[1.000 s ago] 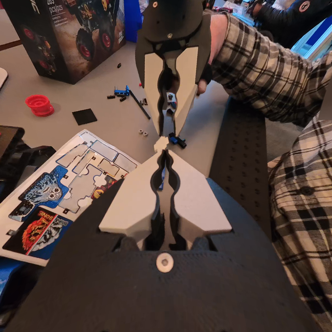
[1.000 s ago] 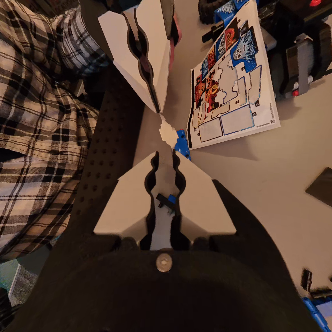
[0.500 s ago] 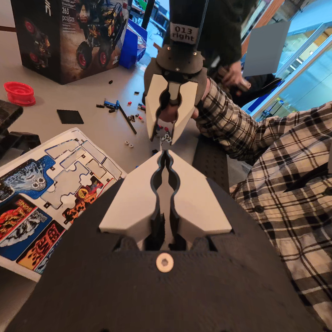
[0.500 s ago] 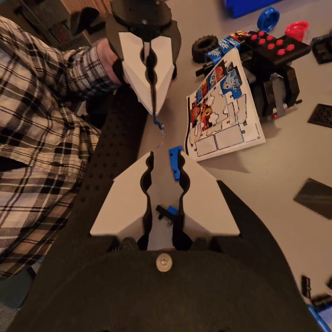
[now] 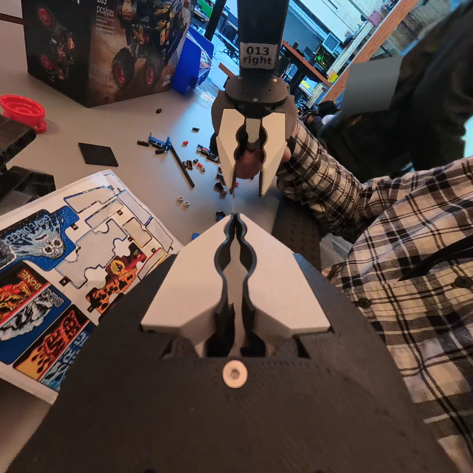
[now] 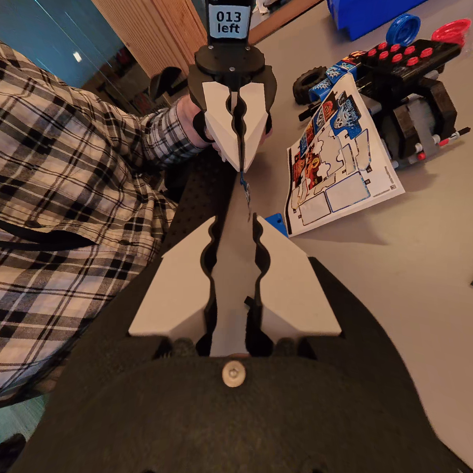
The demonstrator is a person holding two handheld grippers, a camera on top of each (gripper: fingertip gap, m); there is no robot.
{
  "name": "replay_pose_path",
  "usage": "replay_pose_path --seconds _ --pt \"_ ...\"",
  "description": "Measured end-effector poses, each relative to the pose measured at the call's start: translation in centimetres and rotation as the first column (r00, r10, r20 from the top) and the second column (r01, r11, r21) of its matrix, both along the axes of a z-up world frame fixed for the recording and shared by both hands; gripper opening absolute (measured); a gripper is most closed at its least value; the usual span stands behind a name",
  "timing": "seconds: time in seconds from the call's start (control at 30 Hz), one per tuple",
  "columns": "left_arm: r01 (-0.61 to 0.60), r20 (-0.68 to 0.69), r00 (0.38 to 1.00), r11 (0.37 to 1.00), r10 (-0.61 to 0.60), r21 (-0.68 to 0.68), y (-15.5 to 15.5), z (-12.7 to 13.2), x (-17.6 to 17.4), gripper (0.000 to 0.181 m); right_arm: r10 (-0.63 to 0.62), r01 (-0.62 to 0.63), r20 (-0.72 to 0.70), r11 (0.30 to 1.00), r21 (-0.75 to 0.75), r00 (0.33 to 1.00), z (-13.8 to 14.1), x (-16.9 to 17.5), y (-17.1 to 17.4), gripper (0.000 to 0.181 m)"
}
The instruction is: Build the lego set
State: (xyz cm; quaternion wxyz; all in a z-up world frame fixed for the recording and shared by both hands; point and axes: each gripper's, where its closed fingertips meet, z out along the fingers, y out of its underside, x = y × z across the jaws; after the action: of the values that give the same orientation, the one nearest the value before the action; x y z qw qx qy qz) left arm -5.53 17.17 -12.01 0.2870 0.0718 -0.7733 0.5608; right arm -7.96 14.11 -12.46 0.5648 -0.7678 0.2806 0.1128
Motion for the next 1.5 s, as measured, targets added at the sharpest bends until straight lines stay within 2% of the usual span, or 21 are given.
replay_pose_path --seconds 0.17,0.33,0.63,1.1,1.5 --pt "0.002 -0.017 1.0 1.0 -0.003 -0.02 0.0 0.4 0.0 0.0 -0.015 0.015 -0.007 1.0 -0.001 1.0 -0.2 0.2 0.1 0.021" --pt "0.004 -0.023 1.0 1.0 -0.005 -0.022 0.0 0.4 0.0 0.0 -0.035 0.035 -0.009 0.999 0.015 0.999 0.0 0.4 0.0 0.0" --pt "0.02 -0.015 1.0 0.999 -0.02 0.029 0.1 -0.6 0.0 0.0 -0.058 0.058 -0.053 0.998 0.008 0.997 -0.6 0.1 0.0 0.0" --pt "0.044 0.125 0.989 0.96 -0.081 0.278 0.0 -5.6 0.0 0.0 -0.1 0.076 -0.154 0.984 -0.158 0.983 -4.8 -0.3 0.0 0.0" --pt "0.045 0.136 0.986 0.943 -0.095 0.329 0.1 -6.8 0.1 0.0 -0.092 0.052 -0.172 0.974 -0.22 0.981 -6.2 -0.2 -0.2 0.0"
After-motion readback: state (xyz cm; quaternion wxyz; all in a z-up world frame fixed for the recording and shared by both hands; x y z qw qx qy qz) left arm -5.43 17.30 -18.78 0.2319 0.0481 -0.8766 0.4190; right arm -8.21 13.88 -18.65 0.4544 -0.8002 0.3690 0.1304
